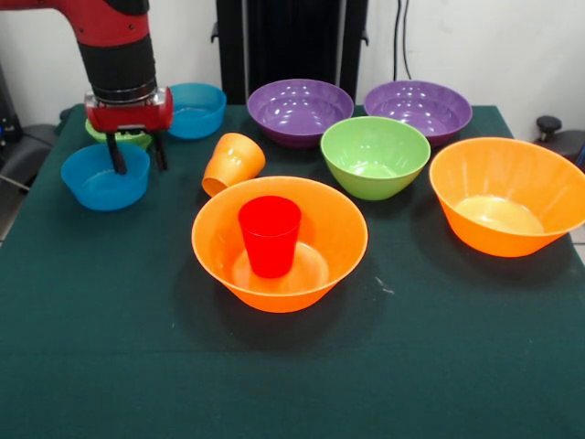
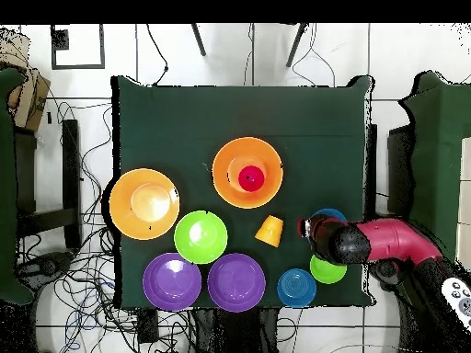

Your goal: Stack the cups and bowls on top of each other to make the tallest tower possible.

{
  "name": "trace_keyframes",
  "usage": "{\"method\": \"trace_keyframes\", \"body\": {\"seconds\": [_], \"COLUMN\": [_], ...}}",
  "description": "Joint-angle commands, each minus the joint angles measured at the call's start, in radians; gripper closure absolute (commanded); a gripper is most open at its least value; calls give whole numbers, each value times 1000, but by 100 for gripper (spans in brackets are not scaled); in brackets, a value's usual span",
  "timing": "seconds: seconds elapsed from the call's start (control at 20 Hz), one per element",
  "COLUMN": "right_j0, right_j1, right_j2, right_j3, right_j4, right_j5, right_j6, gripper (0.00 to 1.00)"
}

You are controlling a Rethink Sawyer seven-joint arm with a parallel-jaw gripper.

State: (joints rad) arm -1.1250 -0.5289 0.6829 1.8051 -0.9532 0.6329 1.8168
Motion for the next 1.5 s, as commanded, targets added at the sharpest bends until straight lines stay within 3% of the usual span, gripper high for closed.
{"method": "trace_keyframes", "body": {"seconds": [0.05, 0.3, 0.35, 0.5, 0.65, 1.1, 1.5], "right_j0": [64, 56, 56, 70, 57, 47, 30], "right_j1": [77, 69, 69, 43, 18, -5, -114], "right_j2": [-45, -44, -41, -47, -32, -32, -17], "right_j3": [-115, -105, -107, -103, -82, -53, 46], "right_j4": [-91, -91, -98, -112, -73, -55, -6], "right_j5": [-72, -81, -91, -101, -72, -68, -56], "right_j6": [-84, -94, -102, -84, -105, -98, -78], "gripper": [0, 0, 100, 100, 100, 100, 100]}}
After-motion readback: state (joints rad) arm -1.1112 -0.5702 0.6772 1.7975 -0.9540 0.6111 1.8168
